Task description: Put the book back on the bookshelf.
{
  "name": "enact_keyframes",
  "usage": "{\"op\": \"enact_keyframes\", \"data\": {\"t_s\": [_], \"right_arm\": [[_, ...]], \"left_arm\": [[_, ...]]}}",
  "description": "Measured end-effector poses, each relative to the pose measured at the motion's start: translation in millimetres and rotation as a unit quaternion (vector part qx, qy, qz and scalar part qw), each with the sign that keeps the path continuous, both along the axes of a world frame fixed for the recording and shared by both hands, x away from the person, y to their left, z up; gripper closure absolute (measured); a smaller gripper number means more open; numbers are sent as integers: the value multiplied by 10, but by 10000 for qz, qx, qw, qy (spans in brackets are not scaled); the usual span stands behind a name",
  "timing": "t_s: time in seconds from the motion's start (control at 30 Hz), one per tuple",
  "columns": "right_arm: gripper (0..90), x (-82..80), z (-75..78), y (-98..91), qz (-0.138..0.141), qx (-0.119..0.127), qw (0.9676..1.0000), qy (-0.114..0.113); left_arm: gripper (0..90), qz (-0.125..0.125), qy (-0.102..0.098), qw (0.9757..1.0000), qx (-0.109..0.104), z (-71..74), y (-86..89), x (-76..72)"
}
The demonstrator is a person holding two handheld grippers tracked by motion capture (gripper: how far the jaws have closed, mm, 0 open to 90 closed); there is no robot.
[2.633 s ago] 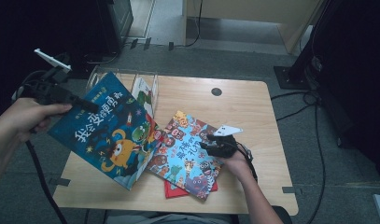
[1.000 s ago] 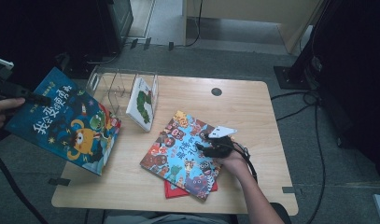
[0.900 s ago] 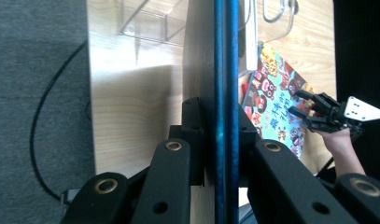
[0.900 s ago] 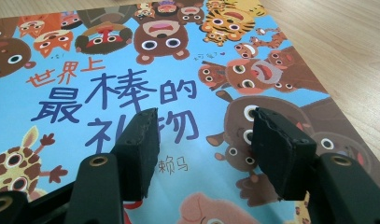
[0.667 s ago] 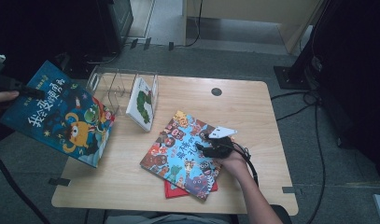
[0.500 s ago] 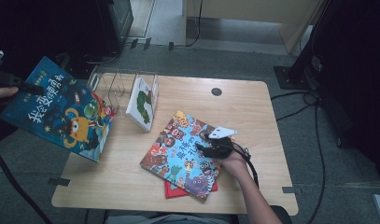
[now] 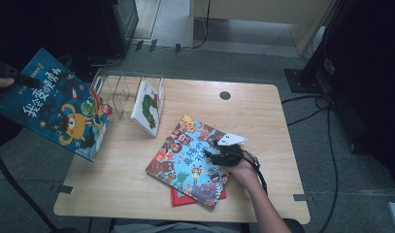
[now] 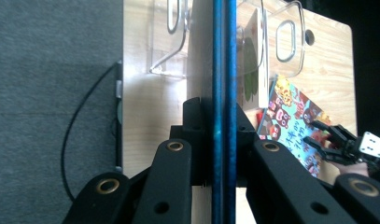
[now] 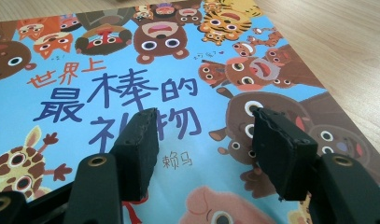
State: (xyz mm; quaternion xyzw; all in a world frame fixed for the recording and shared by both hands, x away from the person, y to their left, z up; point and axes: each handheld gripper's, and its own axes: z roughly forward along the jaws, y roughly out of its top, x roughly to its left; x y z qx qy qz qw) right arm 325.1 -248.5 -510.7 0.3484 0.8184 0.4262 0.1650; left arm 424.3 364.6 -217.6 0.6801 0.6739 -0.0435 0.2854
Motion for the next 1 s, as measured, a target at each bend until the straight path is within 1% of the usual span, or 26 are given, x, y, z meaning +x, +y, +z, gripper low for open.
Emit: {"op": "enact_keyframes", "data": {"t_s": [0.1, 0.13, 0.27, 0.3, 0.37, 0.47, 0.57, 0.63, 0.7, 0.73, 0.77, 0.83, 0.93, 0.97, 1.0], "right_arm": [[410, -4, 1, 4, -22, -6, 10000, -4], [410, -8, 1, 6, -36, -10, 10000, 2], [410, -9, 2, 7, -44, -18, 10000, -10], [410, -9, 1, 6, -43, -11, 10000, -9], [409, -7, 0, 5, -32, -7, 10000, 0], [408, -1, 0, 1, 2, 5, 10000, 15], [409, -2, 4, 7, -16, -22, 10000, 26], [409, -9, 6, 14, -36, -26, 10000, 22], [409, -8, 8, 14, -41, -42, 10000, 31], [409, -7, 8, 13, -41, -41, 10000, 29], [409, -8, 6, 14, -43, -30, 10000, 29], [409, -8, 6, 13, -46, -30, 10000, 21], [409, -15, 3, 18, -77, -12, 10000, 22], [409, -18, 0, 19, -91, -2, 10000, 15], [409, -20, -5, 18, -95, 7, 10000, -11]], "left_arm": [[834, 7, 3, 10000, 41, 1, -25, 42], [834, 23, 14, 10000, 42, -30, -47, 107], [834, 38, 23, 10000, 20, -93, -80, 222], [835, 38, 23, 10000, 20, -93, -80, 222], [835, 81, 23, 10000, -39, -147, -72, 327], [835, 117, 16, 9998, -145, -200, -49, 418], [836, 89, -4, 9998, -186, -242, -56, 506], [836, 129, -28, 9997, -207, -263, -71, 558], [836, 122, -38, 9997, -191, -277, -92, 616], [836, 122, -38, 9997, -191, -277, -92, 616], [836, 101, -51, 9998, -160, -286, -108, 670], [835, 93, -43, 9998, -150, -296, -125, 716], [834, 95, -75, 9998, -173, -315, -153, 794], [832, 62, -64, 9997, -228, -321, -159, 819], [829, 57, -69, 9997, -237, -326, -166, 843]]}}
